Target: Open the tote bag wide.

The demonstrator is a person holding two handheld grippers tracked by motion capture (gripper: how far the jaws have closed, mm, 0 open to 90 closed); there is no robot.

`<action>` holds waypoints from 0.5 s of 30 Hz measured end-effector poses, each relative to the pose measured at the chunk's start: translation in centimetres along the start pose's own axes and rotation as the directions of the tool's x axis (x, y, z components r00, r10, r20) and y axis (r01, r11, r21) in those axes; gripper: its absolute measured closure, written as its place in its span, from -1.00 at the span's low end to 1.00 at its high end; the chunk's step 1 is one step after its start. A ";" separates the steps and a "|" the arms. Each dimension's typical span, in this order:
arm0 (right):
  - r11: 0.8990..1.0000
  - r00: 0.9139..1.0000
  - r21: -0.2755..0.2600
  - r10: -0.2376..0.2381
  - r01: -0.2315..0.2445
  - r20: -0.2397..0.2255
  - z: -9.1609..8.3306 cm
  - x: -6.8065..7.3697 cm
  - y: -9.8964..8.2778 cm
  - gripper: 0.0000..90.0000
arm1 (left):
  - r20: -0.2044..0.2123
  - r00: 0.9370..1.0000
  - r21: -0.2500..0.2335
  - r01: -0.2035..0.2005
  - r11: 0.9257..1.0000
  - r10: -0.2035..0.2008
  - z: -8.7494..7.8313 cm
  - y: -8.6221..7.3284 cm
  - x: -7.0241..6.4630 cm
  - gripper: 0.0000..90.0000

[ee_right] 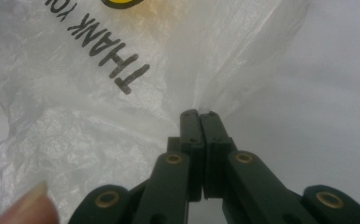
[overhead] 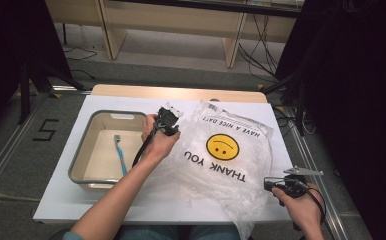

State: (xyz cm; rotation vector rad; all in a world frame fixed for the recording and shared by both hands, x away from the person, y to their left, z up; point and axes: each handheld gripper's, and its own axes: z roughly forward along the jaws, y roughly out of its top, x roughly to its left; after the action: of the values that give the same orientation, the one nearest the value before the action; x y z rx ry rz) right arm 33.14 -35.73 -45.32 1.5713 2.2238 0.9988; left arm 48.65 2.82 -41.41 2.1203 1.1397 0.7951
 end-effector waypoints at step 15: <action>0.997 0.996 -0.049 -0.049 0.053 0.072 -1.1 0.3 0.2 0.23 | 0.144 0.990 -0.009 -0.001 1.000 0.002 -3.6 -0.8 -1.0 -0.11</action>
State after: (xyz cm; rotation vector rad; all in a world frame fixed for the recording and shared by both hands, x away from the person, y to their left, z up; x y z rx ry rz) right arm 32.59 -35.84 -44.31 1.4972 2.1633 0.9626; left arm 45.15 3.09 -39.94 2.1340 1.0567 0.6357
